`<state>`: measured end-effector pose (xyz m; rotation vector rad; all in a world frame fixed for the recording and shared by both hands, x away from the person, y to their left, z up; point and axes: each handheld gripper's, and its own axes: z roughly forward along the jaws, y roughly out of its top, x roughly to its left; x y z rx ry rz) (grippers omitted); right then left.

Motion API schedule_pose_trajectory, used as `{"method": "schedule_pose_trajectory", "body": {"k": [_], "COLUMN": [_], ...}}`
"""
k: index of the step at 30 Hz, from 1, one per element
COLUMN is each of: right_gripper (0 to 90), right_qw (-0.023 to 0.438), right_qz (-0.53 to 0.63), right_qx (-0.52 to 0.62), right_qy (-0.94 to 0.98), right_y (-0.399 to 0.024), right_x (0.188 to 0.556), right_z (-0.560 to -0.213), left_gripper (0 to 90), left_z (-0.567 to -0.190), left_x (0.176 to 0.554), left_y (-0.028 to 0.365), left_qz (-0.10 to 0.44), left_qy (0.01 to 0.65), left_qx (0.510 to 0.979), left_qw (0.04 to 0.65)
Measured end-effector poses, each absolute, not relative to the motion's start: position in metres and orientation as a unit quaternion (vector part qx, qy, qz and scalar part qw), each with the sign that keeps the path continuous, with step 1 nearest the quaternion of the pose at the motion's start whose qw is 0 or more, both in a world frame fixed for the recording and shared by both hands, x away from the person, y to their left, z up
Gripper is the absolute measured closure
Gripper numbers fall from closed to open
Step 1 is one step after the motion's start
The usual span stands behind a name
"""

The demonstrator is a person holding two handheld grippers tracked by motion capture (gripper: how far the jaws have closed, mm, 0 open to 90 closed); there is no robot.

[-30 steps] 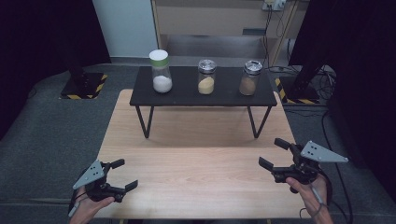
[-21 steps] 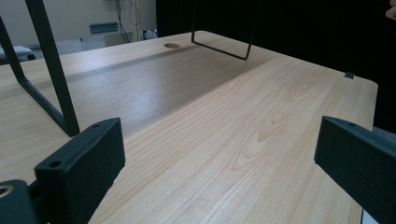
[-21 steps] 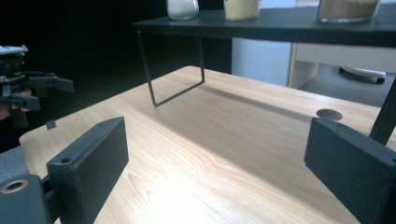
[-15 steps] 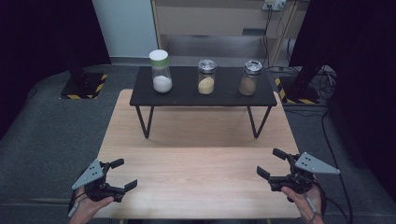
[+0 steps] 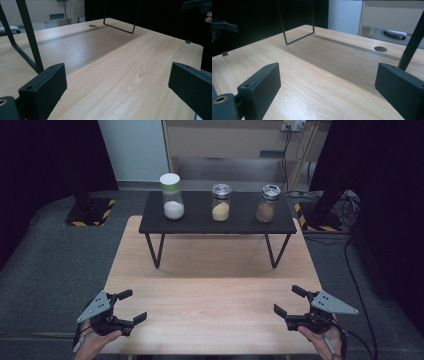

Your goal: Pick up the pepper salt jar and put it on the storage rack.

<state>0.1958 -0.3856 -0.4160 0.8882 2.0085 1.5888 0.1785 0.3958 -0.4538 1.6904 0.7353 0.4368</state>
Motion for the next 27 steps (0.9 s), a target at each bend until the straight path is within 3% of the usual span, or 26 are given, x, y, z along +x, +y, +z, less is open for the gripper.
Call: {"method": "schedule_pose_trajectory", "body": {"k": [27], "right_gripper": [7.1], "right_qw": [0.231], "right_qz": [0.560], "right_qx": [0.332], "right_qy": [0.724], "right_y": [-0.385], "right_x": [0.197], "right_z": [-0.432], "left_gripper": [0.5], "left_z": [-0.456], "left_x": [0.172], "left_y": [0.398], "left_qz": [0.201], "left_qy": [0.310], "left_qx": [0.714], "left_qw": [0.595]}}
